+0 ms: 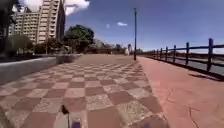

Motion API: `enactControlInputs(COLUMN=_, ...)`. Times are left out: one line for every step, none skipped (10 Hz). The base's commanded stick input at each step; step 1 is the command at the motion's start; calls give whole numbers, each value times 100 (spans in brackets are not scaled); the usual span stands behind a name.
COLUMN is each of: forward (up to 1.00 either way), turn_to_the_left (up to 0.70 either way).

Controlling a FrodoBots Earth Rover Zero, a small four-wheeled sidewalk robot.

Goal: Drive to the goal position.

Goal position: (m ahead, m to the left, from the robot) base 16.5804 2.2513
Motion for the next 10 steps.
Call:
enactControlInputs(forward=85, turn_to_the_left=0)
enactControlInputs(forward=85, turn_to_the_left=0)
enactControlInputs(forward=85, turn_to_the_left=0)
enactControlInputs(forward=85, turn_to_the_left=0)
enactControlInputs(forward=85, turn_to_the_left=0)
enactControlInputs(forward=85, turn_to_the_left=0)
enactControlInputs(forward=85, turn_to_the_left=0)
enactControlInputs(forward=85, turn_to_the_left=7)
enactControlInputs(forward=85, turn_to_the_left=34)
enactControlInputs(forward=85, turn_to_the_left=34)
